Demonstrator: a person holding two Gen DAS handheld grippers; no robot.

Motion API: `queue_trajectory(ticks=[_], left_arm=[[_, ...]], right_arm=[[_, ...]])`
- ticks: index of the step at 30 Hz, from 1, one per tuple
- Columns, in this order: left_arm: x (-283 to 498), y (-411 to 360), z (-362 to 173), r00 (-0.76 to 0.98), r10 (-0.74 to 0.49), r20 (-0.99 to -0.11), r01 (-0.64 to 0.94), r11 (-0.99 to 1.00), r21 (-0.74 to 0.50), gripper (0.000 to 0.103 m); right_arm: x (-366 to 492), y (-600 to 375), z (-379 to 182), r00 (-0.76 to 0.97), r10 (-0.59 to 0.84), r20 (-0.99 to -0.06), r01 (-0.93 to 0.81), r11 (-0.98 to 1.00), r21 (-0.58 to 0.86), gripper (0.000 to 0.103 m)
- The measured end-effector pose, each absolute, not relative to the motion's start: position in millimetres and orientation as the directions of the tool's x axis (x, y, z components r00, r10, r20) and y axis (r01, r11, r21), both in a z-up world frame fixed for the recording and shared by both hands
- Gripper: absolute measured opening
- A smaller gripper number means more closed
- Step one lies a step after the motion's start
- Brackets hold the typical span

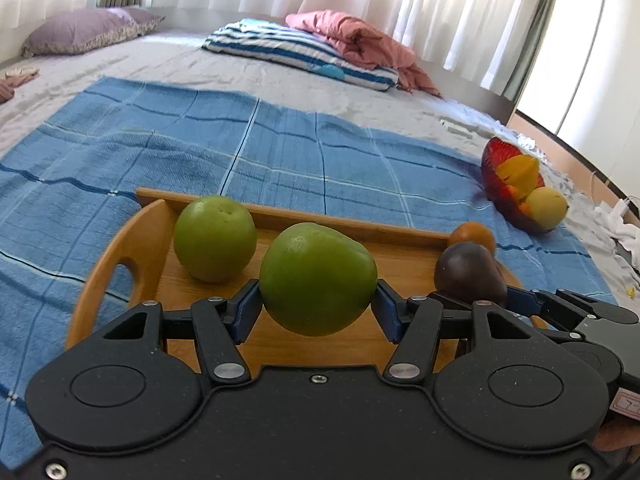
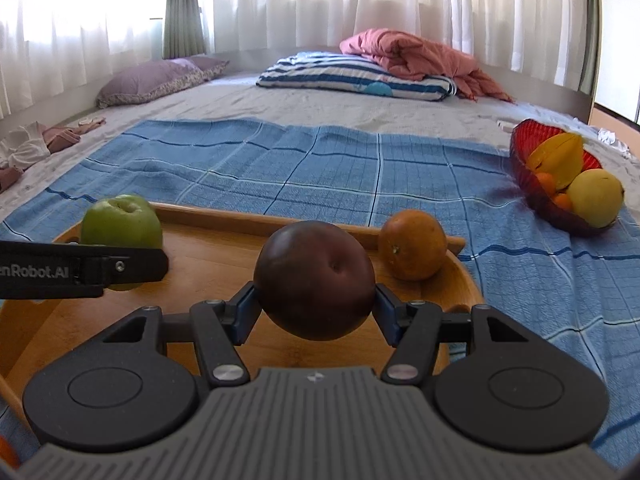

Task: Organize fruits
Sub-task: 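Lower the apple and plum onto the tray and open both grippers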

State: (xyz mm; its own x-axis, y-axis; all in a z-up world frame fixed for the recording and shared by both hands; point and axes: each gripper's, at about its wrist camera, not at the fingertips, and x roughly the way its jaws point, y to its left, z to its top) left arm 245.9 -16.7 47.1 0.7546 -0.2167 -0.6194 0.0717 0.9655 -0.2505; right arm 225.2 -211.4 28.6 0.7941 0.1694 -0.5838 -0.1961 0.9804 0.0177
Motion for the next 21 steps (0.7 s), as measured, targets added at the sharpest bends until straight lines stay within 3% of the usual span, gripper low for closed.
queue_trajectory(ticks=[21], left_arm=[[304,-29,20,0.730,-0.209,-0.651,0.052,0.966,-0.252,0.057]], right_arm=[[271,-207,13,0.756,0.161,-0.634,-0.202,0.979,0.008,0.063]])
